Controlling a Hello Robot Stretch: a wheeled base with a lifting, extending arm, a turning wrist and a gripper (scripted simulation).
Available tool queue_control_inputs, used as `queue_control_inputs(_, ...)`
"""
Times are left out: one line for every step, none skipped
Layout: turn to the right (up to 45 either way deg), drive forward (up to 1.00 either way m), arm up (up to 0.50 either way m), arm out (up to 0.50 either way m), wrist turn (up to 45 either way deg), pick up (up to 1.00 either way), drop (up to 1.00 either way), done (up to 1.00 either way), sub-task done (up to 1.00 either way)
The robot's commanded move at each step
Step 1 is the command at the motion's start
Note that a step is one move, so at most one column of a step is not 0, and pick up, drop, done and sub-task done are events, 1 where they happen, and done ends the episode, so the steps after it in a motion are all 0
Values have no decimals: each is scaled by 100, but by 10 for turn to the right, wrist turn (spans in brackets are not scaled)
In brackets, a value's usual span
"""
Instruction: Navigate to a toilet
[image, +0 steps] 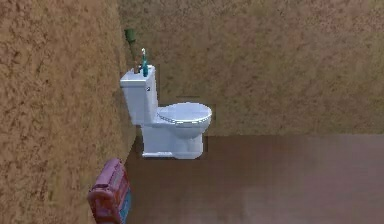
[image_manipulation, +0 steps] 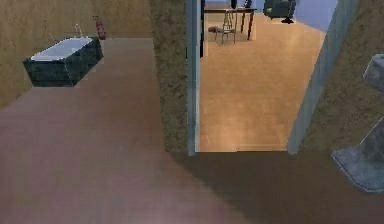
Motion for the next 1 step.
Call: queue_control_inputs(0,90,0,0,0,0,0,0,0)
